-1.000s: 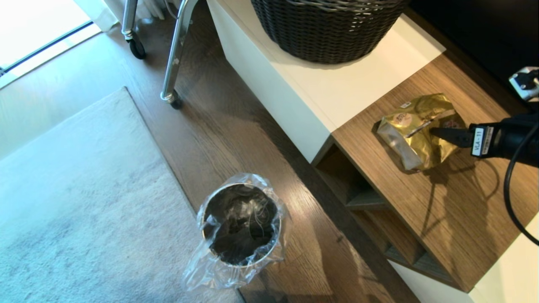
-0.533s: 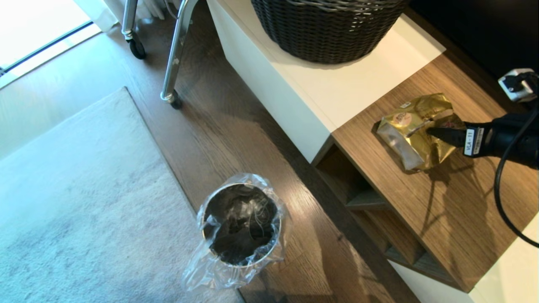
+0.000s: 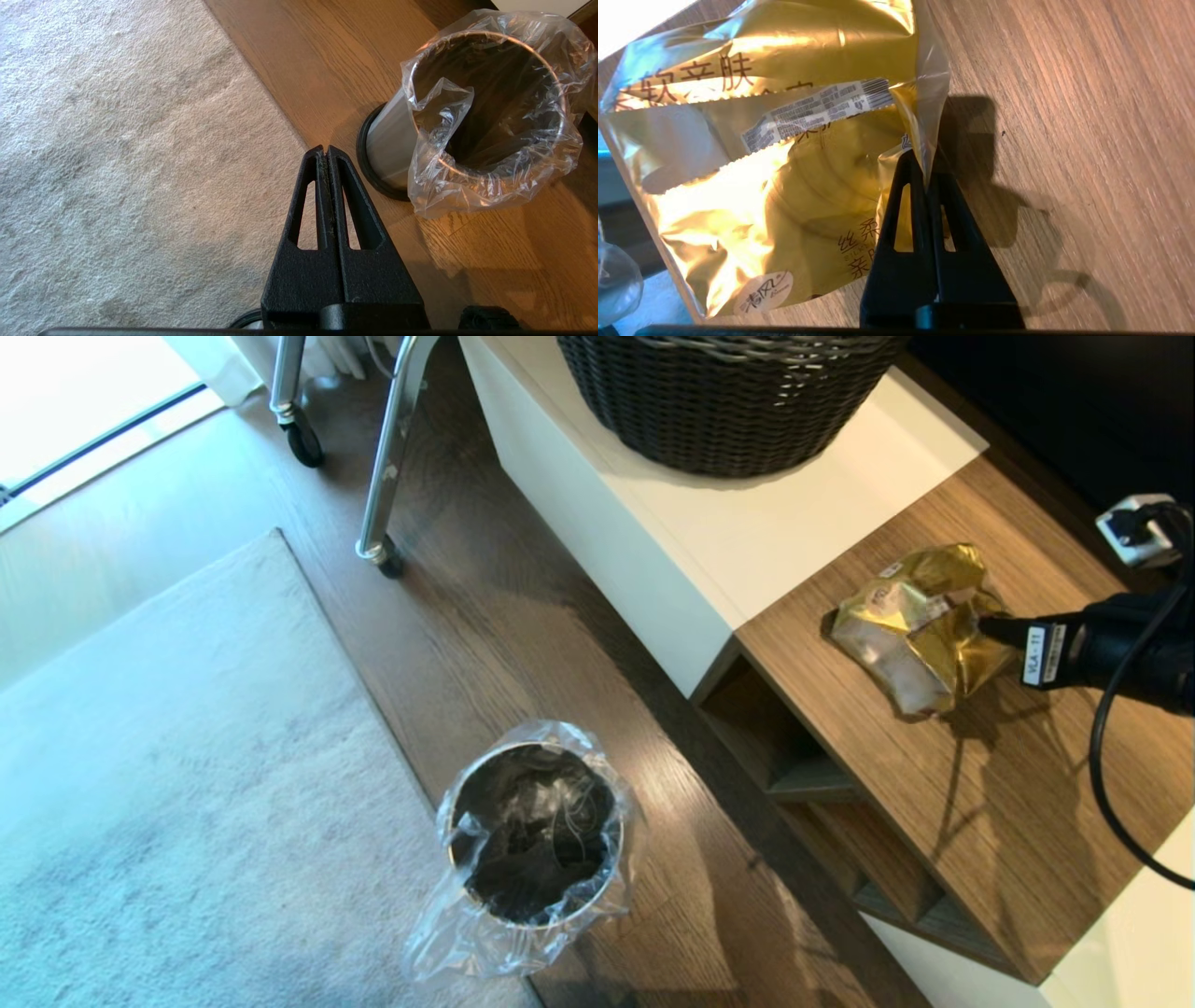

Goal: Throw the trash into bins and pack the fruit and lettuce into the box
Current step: Pick up the empty tissue packaging bag, then throw it into the trash can

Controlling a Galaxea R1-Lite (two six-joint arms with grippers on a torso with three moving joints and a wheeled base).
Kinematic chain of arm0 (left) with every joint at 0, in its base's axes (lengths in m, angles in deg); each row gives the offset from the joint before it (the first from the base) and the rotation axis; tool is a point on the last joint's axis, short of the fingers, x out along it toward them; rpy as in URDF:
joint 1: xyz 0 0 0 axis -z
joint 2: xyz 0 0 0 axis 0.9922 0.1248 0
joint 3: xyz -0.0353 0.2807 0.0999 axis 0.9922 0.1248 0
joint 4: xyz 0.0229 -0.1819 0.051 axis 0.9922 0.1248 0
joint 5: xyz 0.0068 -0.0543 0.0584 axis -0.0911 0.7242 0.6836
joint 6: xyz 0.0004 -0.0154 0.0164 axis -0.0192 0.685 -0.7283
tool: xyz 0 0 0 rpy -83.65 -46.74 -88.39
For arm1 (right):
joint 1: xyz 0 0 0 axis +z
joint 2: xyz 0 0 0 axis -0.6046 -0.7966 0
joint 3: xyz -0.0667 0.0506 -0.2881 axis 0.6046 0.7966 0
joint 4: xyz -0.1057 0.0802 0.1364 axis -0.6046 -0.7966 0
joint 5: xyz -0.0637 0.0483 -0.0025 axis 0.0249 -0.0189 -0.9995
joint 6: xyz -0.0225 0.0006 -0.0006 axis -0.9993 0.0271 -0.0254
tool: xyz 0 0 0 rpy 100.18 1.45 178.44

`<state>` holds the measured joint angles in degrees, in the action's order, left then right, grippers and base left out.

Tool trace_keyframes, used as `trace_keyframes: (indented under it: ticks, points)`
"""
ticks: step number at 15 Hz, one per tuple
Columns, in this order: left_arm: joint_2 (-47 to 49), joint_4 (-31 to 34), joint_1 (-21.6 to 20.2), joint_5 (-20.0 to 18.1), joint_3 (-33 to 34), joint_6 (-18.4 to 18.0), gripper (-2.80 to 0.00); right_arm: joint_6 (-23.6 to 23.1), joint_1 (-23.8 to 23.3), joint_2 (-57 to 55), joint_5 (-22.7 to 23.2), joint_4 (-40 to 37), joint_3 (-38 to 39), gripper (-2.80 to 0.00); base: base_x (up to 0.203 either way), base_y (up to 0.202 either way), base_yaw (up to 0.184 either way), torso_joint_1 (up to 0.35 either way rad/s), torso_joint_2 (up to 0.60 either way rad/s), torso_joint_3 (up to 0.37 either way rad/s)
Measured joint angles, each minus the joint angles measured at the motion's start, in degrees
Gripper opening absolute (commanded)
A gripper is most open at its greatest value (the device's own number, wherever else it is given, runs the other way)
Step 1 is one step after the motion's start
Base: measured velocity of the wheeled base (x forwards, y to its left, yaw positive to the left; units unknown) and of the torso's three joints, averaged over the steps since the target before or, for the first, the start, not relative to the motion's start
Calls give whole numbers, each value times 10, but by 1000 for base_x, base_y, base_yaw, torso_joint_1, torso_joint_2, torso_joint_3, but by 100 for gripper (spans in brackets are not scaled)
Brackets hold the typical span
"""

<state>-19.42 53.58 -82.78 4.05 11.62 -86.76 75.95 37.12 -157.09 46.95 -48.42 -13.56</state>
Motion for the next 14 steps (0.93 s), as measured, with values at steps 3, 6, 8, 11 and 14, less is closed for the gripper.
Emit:
trace_keyframes:
  ticks: [3, 6, 8, 11, 14]
  points:
    - [0, 0, 0, 0, 0, 0, -280, 1, 0, 7, 0, 0, 0, -280, 0, 0, 0, 0, 0, 0]
    - [0, 0, 0, 0, 0, 0, -280, 2, 0, 23, 0, -1, 1, -280, 0, 0, 0, 0, 0, 0]
    - [0, 0, 0, 0, 0, 0, -280, 3, -1, 42, 0, -2, 10, -280, 0, 0, 0, 0, 0, 0]
    - [0, 0, 0, 0, 0, 0, -280, 3, -3, 78, -6, -4, 29, -280, 0, 0, 0, 0, 0, 0]
    - [0, 0, 0, 0, 0, 0, -280, 3, -4, 114, -43, -2, 52, -280, 0, 0, 0, 0, 0, 0]
